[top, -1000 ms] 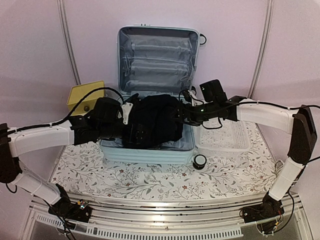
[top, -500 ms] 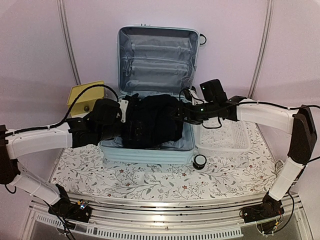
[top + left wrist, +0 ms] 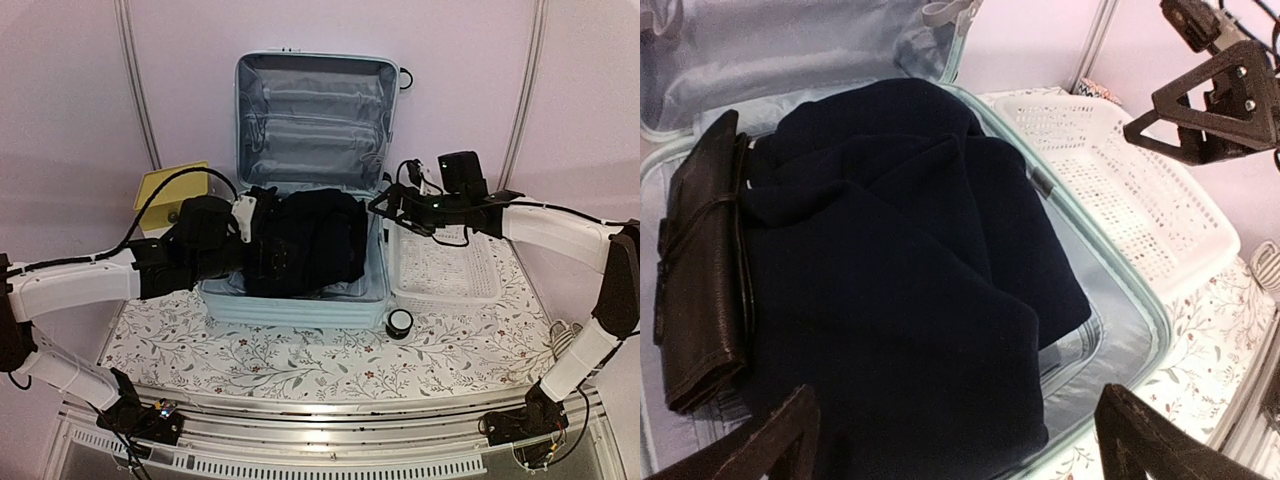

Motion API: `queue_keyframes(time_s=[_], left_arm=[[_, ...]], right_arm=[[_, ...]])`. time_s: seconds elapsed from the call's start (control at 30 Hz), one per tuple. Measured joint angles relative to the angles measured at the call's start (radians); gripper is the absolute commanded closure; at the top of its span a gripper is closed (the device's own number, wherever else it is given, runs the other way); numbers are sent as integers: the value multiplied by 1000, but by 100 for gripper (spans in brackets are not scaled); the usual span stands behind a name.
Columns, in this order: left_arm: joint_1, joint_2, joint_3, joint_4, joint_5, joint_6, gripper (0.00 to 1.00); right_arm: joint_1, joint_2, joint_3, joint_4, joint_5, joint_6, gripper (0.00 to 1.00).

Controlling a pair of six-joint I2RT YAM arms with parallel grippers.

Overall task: Open, take out, and arrange the luggage
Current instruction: Pick up the clothes from the opened luggage.

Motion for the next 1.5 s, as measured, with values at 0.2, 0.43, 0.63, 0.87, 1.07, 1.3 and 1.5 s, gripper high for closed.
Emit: queue_keyframes(time_s=[0.2,0.43,0.63,0.87,1.07,1.3,1.5], left_arm=[[-1,-36,-39,39,32,18,2],[-2,-44,-39,64,69,27,2],[-3,-44,-39,73,102,37,2],[-4,-44,-39,95,122,41,2],[-5,-31,-24,81,119,28,2],[-43,52,61,18,48,-53,2],[-121,148,171,-85,-51,-128,2]], right_arm=[[-64,-76,-142,87,-105,27,1],[-53,-176,-159,96,-72,6,1],[-58,-325,-209,113,80,-14,1],[-105,-428,-341,175,73,-40,1],[-106,-387,-340,179,10,-68,4],[-59,-319,-330,177,-11,-78,6],[13,-243,-286,179,-11,-88,7]])
